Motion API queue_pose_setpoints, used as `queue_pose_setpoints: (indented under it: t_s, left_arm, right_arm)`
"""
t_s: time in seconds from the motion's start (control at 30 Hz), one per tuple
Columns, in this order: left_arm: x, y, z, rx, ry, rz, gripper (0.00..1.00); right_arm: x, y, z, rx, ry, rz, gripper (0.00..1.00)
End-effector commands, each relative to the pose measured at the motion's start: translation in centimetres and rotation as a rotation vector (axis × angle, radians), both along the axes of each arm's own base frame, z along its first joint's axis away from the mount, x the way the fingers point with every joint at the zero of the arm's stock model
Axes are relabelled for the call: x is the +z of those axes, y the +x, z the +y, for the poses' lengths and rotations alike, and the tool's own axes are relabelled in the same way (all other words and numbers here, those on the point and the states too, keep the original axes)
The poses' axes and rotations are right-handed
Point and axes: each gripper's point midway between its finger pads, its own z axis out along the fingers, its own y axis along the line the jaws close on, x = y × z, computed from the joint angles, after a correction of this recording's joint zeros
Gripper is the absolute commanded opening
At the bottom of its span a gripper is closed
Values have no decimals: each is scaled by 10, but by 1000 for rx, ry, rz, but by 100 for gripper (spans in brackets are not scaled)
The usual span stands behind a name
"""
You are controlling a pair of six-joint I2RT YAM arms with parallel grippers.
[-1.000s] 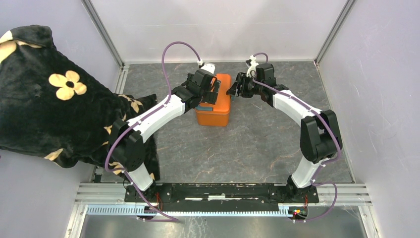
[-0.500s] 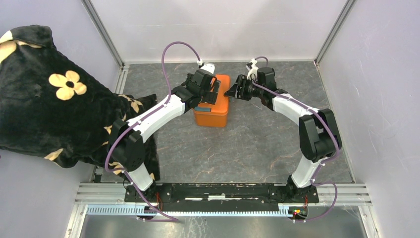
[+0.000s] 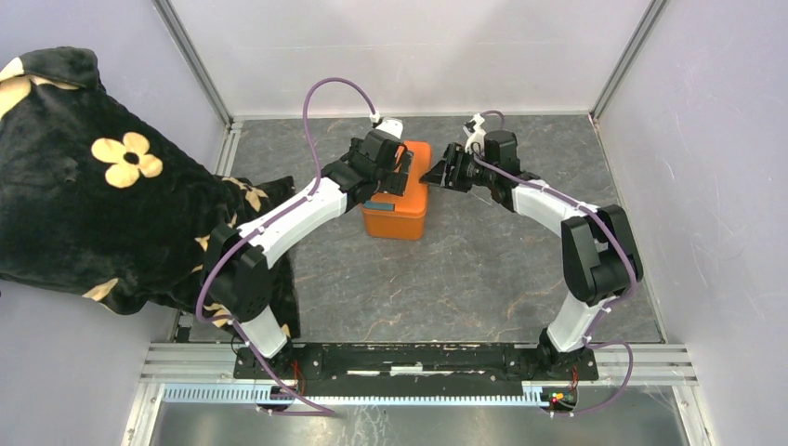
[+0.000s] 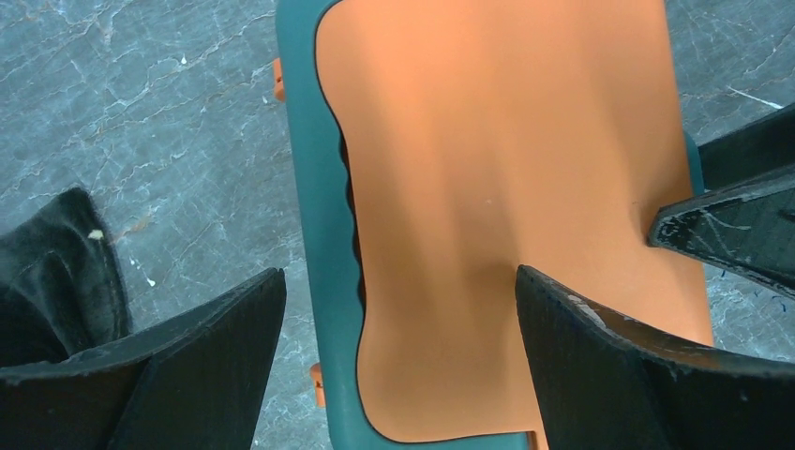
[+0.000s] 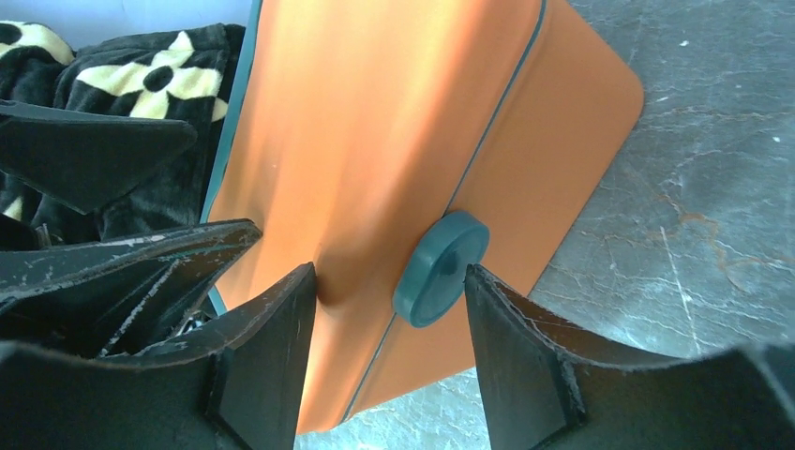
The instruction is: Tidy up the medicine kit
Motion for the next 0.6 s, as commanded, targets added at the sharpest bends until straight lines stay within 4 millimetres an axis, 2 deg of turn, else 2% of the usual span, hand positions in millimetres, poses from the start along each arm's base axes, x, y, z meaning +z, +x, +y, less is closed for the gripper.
queue_pose_setpoints:
  t_s: [0.0,0.13,0.23,0.27,0.43,0.57]
  left_arm:
    - [33,0,24,54,-10,-67,97]
    - [83,-4,39,86,-173,-194,99]
    - [116,-18,52,97,-302,-277,100]
    - [120,-24,57,108,-333,-289,100]
    - [118,-55,80,170,-468,-322,100]
    - [98,-78,102,258,-524,-326,100]
  right_arm:
    - [-1,-4,-30,-77,-86,-12,65]
    - [39,1,-53,-145,-119,-164,66]
    - [66,-7,-68,-188,-154,-274,67]
    - [71,-9,-74,-213,-171,-299,68]
    - [94,-29,-114,-369,-267,-432,71]
    - [100,-49,-155,-509,-397,-499,79]
